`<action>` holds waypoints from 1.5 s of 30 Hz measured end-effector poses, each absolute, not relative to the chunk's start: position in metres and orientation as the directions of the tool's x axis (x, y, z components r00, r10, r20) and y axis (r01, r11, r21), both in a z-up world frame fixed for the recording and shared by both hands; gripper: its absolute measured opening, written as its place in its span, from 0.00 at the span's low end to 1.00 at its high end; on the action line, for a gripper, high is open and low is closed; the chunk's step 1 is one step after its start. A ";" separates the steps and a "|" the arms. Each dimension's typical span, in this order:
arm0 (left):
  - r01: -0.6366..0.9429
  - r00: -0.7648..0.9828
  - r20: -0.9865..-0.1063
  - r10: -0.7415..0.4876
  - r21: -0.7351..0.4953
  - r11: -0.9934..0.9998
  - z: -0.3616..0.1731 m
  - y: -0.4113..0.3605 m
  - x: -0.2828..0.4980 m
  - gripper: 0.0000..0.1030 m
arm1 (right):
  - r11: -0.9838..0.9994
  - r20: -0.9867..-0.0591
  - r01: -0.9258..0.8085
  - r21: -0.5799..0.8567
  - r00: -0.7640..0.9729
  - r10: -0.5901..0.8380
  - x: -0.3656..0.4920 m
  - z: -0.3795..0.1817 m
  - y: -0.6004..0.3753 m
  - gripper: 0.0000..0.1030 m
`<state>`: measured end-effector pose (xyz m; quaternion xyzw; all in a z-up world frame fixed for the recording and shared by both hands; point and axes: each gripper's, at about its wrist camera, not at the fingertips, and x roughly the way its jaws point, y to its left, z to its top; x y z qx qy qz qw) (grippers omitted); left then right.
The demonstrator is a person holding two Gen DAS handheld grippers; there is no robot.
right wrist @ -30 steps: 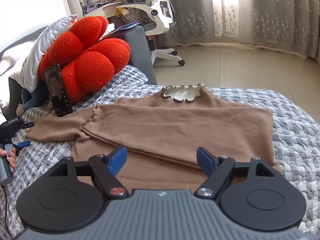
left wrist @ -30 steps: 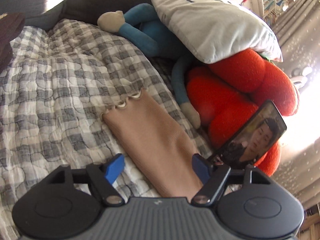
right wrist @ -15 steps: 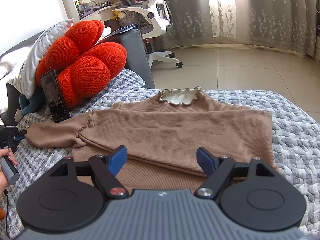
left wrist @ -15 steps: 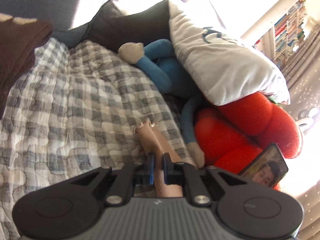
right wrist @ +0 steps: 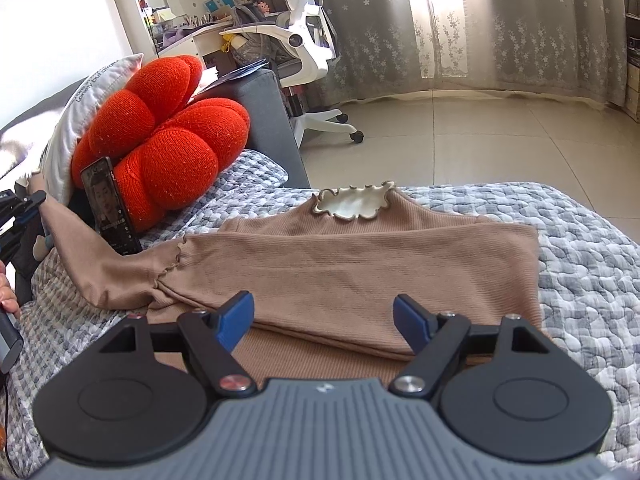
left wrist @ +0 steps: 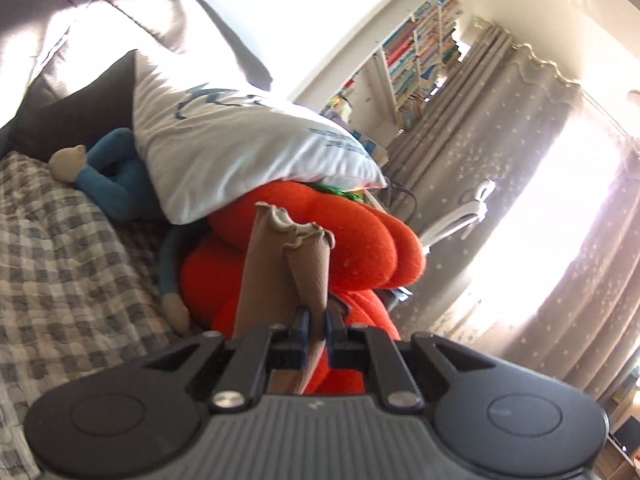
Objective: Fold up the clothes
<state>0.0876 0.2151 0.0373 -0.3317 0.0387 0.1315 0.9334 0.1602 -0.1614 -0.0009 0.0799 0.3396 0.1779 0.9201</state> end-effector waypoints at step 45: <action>0.080 0.646 -0.497 -0.580 -0.711 0.699 -0.046 0.062 0.136 0.37 | 0.641 -0.422 -0.117 0.758 0.661 0.621 0.184 -0.049 -0.219 0.78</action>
